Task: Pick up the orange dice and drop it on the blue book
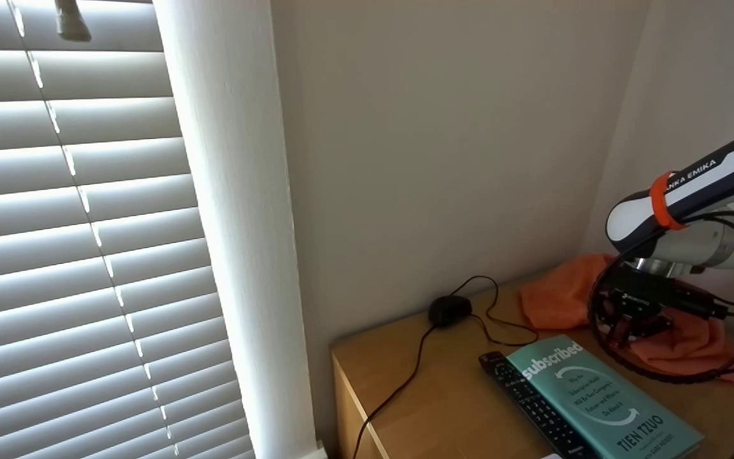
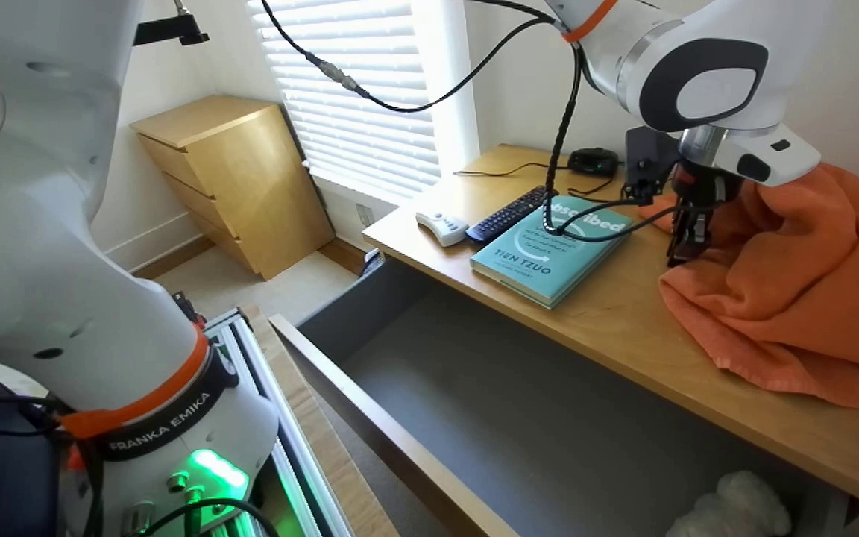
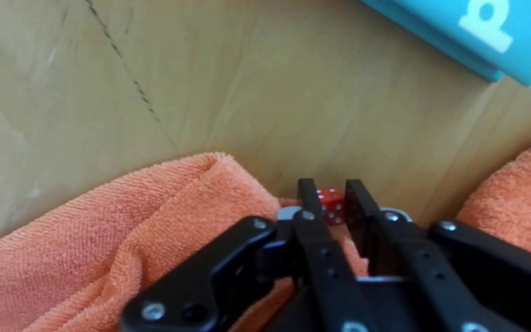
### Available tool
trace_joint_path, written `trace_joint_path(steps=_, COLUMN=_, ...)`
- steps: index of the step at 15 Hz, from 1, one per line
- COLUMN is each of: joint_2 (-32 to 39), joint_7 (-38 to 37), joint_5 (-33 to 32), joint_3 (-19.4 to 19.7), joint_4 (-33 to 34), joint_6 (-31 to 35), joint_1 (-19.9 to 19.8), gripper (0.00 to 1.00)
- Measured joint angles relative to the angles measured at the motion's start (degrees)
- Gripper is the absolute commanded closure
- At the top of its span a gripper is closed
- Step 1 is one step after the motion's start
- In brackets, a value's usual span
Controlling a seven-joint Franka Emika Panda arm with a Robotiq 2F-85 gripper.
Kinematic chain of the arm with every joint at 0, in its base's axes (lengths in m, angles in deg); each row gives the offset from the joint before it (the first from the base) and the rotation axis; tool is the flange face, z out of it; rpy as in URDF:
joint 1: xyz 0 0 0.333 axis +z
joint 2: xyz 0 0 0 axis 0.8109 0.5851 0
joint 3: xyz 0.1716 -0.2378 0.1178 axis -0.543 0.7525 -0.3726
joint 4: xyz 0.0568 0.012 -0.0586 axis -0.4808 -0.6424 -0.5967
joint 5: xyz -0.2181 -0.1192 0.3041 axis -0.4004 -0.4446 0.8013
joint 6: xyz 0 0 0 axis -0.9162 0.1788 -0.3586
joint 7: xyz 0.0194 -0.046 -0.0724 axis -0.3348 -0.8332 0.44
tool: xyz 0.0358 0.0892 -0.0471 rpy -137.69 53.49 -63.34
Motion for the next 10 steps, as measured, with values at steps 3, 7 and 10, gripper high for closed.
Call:
trace_joint_path(steps=3, joint_2=0.0, joint_7=0.0, joint_5=0.0, joint_3=0.0, joint_4=-0.1, joint_6=-0.6, joint_1=0.3, gripper=0.41)
trace_joint_path(steps=7, joint_2=0.0, joint_7=0.0, joint_5=-0.2, joint_3=0.4, joint_4=-0.6, joint_6=-0.7, joint_1=0.5, gripper=0.12)
trace_joint_path(steps=10, joint_2=-0.2, joint_7=0.0, joint_5=-0.4, joint_3=1.4, joint_4=-0.6, joint_6=-0.7, joint_1=0.5, gripper=0.0)
